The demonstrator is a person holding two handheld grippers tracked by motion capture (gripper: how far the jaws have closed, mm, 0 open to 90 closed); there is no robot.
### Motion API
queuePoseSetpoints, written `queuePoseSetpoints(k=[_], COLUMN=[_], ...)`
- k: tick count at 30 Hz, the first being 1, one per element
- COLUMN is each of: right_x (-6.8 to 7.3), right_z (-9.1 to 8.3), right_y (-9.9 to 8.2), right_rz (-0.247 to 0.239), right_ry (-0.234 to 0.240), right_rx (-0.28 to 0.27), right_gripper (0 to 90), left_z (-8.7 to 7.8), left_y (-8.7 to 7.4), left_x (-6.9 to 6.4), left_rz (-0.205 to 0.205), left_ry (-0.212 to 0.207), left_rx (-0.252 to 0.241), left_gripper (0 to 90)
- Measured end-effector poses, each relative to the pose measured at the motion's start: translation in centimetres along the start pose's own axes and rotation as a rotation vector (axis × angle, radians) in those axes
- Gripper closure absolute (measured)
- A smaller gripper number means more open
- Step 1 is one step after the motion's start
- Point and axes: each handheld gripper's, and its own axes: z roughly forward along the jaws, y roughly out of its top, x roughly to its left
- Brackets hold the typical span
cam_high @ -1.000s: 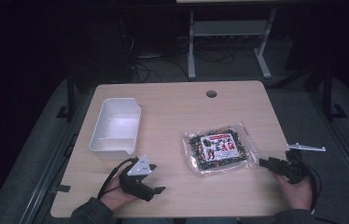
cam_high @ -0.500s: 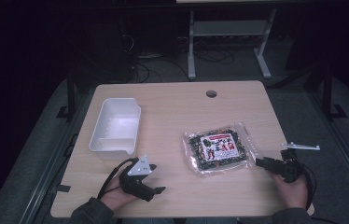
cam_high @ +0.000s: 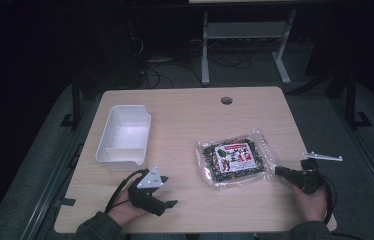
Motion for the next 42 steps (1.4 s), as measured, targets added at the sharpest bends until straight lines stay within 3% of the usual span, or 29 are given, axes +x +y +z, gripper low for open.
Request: queuePoseSetpoints(k=[5, 9, 14, 20, 29, 38, 42], right_x=[0.1, 0.6, 1.5, 3.4, 6.3, 10.3, 11.2], right_z=[-0.7, -1.0, -2.4, -4.2, -6.7, -8.5, -8.5], right_y=[0.3, 0.6, 1.3, 2.7, 4.6, 6.8, 7.3], right_rz=[-0.019, -0.07, -0.101, -0.24, -0.363, -0.53, -0.568], right_ry=[0.045, 0.046, 0.093, 0.149, 0.268, 0.423, 0.467], right_rx=[-0.032, -0.025, -0.07, -0.079, -0.105, -0.07, -0.058], right_gripper=[89.2, 89.7, 89.9, 89.9, 89.9, 89.9, 89.9], left_z=[-0.1, -0.1, -0.2, -0.2, -0.2, -0.2, 0.0], left_y=[0.0, 0.0, 0.0, 0.0, 0.0, 0.1, 0.3], left_x=[0.0, 0.2, 0.3, 0.4, 0.5, 0.7, 1.3], left_rz=[-0.002, -0.002, -0.007, -0.007, -0.016, -0.039, -0.063], left_ry=[0.002, 0.004, 0.006, 0.013, 0.016, 0.02, 0.015], left_rx=[-0.005, -0.006, -0.013, -0.016, -0.024, -0.05, -0.069], left_gripper=[17.6, 17.6, 19.2, 19.2, 18.9, 17.2, 17.2])
